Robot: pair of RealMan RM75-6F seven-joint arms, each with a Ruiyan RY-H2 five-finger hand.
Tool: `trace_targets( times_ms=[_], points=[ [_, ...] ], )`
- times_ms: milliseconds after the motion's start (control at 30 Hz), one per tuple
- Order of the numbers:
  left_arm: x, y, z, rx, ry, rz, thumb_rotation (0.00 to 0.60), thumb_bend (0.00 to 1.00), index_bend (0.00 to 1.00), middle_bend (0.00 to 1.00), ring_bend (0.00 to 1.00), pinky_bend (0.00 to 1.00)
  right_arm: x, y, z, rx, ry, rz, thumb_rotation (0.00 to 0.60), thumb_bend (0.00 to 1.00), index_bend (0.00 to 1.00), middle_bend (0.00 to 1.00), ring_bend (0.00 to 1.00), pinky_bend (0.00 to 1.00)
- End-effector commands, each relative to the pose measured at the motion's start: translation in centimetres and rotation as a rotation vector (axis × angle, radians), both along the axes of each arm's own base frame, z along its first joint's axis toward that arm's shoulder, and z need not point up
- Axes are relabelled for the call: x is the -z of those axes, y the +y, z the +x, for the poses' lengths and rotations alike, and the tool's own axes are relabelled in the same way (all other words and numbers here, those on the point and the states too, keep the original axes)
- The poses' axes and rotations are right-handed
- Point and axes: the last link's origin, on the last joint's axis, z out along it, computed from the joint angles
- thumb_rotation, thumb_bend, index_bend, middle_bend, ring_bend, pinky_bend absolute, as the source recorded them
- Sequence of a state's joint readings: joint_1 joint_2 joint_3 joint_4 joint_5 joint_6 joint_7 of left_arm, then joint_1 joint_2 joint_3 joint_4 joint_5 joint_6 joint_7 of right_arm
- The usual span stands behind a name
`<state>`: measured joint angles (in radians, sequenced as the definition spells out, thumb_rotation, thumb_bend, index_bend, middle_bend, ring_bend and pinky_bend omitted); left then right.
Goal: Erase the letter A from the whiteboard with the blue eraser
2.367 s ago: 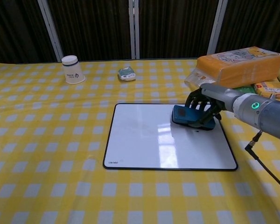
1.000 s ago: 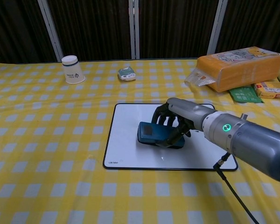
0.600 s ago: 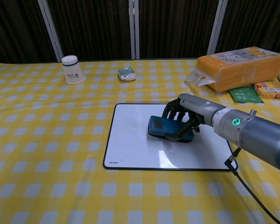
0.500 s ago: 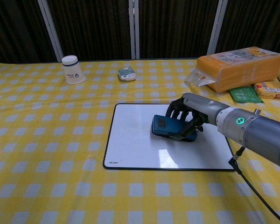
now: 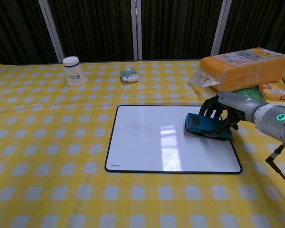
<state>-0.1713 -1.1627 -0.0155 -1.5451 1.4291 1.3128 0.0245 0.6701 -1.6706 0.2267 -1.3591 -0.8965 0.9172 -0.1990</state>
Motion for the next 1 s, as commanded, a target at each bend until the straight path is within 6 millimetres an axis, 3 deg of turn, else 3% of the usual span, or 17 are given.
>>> trace_targets(
  times_ms=[33, 333, 467, 733, 1000],
  points=[
    [-0.1, 0.0, 0.1, 0.003, -0.001, 0.003, 0.6, 0.13, 0.0, 0.0, 0.0, 0.0, -0.9, 0.1, -0.5, 0.002, 0.005, -0.019, 0.6, 0.33, 0.87, 0.75, 0.74, 0.76],
    [-0.4, -0.1, 0.2, 0.006, -0.009, 0.016, 0.6, 0.13, 0.0, 0.0, 0.0, 0.0, -5.3, 0.5, 0.0, -0.03, -0.034, -0.11, 0.6, 0.33, 0.87, 0.75, 0.74, 0.76],
    [-0.4, -0.3, 0.2, 0.009, -0.003, 0.015, 0.6, 0.13, 0.0, 0.0, 0.0, 0.0, -6.8, 1.2, -0.8, -0.064, 0.022, -0.147, 0.6, 0.33, 0.87, 0.75, 0.74, 0.76],
    [-0.2, -0.3, 0.3, 0.011, 0.003, 0.014, 0.6, 0.13, 0.0, 0.0, 0.0, 0.0, -8.1, 2.6, -4.7, -0.14, 0.179, -0.149, 0.6, 0.33, 0.86, 0.75, 0.74, 0.76],
    [0.3, -0.5, 0.6, 0.024, 0.013, 0.003, 0.6, 0.13, 0.0, 0.0, 0.0, 0.0, -7.6, 3.4, -6.9, -0.203, 0.311, -0.131, 0.6, 0.33, 0.85, 0.7, 0.69, 0.69]
  ],
)
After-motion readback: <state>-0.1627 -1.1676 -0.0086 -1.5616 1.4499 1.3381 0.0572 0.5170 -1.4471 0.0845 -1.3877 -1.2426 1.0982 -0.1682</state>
